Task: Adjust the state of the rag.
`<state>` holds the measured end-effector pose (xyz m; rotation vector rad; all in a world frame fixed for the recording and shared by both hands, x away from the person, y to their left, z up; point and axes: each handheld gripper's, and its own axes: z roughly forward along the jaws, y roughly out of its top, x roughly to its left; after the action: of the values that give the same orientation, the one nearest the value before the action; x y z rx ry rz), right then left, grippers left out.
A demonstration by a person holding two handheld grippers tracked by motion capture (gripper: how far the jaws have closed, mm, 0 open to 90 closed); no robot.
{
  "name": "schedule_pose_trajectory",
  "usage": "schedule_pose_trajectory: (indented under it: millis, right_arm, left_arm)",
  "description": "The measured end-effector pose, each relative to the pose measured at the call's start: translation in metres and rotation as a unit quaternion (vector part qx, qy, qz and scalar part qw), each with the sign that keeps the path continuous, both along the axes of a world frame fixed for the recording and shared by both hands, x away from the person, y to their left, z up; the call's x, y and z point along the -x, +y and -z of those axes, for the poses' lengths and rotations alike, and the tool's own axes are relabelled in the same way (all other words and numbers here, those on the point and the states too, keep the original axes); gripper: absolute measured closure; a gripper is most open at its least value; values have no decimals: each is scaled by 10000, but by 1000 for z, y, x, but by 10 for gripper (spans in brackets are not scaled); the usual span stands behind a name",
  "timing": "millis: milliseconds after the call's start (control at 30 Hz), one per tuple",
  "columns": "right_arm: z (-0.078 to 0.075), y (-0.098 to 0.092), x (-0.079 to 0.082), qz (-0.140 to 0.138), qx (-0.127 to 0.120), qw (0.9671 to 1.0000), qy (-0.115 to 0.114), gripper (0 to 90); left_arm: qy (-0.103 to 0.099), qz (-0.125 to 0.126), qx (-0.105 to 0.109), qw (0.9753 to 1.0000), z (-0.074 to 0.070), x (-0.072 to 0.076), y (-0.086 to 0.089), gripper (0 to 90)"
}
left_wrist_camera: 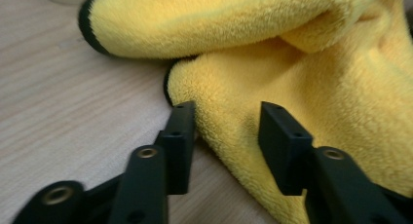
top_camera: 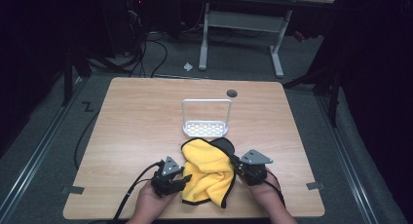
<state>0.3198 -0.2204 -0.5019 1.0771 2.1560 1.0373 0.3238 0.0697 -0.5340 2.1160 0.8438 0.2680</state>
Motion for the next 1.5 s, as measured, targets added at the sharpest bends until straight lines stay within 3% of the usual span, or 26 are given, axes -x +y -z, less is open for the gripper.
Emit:
schedule_pose_trajectory:
  millis: [67, 133, 433, 533, 600, 667, 733, 767, 833, 867, 967, 1000, 1033, 1067, 1100, 1133, 1167, 1200, 1233, 1300, 1367, 1400, 1433, 1500]
  right_arm:
    - [0, 0, 0, 11, 1, 10000, -2, 857]
    - [-1, -2, -1, 38, -2, 10000, -17, 858]
    - [-5, -19, 1, 368, 61, 9992, -128, 893]
    - [-7, -36, -1, 641, -47, 9979, -51, 900]
    - [-5, -41, -2, 667, -198, 9976, 50, 900]
    - [-2, -35, -3, 496, -307, 9981, 223, 836]
    - [-1, -30, -3, 336, -321, 9986, 248, 796]
    - [2, -14, -1, 131, -292, 9992, 249, 689]
    - [3, -7, -1, 82, -311, 9992, 255, 636]
    - [5, 3, -4, 29, -359, 9988, 329, 559]
    - [10, 12, -9, 34, -351, 9983, 469, 522]
    - [17, 18, -13, 42, -208, 9979, 612, 521]
    - [17, 18, -13, 42, -208, 9979, 612, 521]
    - [23, 22, -16, -46, -156, 9966, 803, 592]
    - [23, 22, -16, -46, -156, 9966, 803, 592]
    - [24, 23, -15, -64, -157, 9961, 866, 654]
    - [22, 24, -12, -204, -61, 9966, 801, 863]
    - [22, 24, -12, -204, -61, 9966, 801, 863]
    - [17, 23, -7, -210, 117, 9982, 550, 878]
    - [11, 16, -2, -75, 159, 9993, 336, 879]
    - [8, 10, 0, -7, 161, 9996, 250, 880]
    - [2, -3, 4, 219, 267, 9994, 79, 880]
    - [2, -3, 4, 219, 267, 9994, 79, 880]
    - [-3, -29, 7, 646, 301, 9974, 59, 880]
  left_arm:
    - [-71, 69, -50, 9999, -1, 3, -3, 804]
    - [-151, 45, -99, 9998, -2, 5, -4, 838]
    - [-315, -229, -13, 9992, -11, 2, 16, 848]
    - [-254, -415, 134, 9987, -13, -4, 31, 848]
    - [-243, -428, 155, 9987, -14, -5, 34, 848]
    - [-228, -439, 193, 9986, -13, -5, 35, 848]
    - [-227, -415, 160, 9988, -13, -5, 33, 847]
    - [-231, -397, 152, 9988, -12, -4, 32, 846]
    - [-243, -332, 114, 9991, -12, -3, 29, 846]
    - [-237, -311, 119, 9992, -11, -2, 28, 845]
    - [-235, -249, 104, 9994, -11, -1, 25, 845]
    - [-244, -233, 101, 9994, -11, 0, 24, 846]
    - [-244, -233, 101, 9994, -11, 0, 24, 845]
    - [-242, -225, 103, 9994, -11, 1, 24, 845]
    - [-239, -218, 108, 9994, -11, 1, 24, 845]
    - [-239, -214, 105, 9994, -11, 1, 24, 845]
    - [-243, -215, 104, 9994, -11, 1, 24, 846]
    - [-237, -214, 108, 9994, -11, 1, 24, 846]
    - [-232, -217, 110, 9994, -12, 1, 25, 846]
    - [-241, -254, 106, 9993, -12, 0, 27, 846]
    - [-250, -269, 89, 9993, -12, 0, 27, 847]
    - [-256, -317, 108, 9991, -12, -1, 29, 847]
    - [-256, -317, 108, 9991, -12, -1, 29, 847]
    - [-263, -377, 166, 9988, -13, -2, 32, 848]
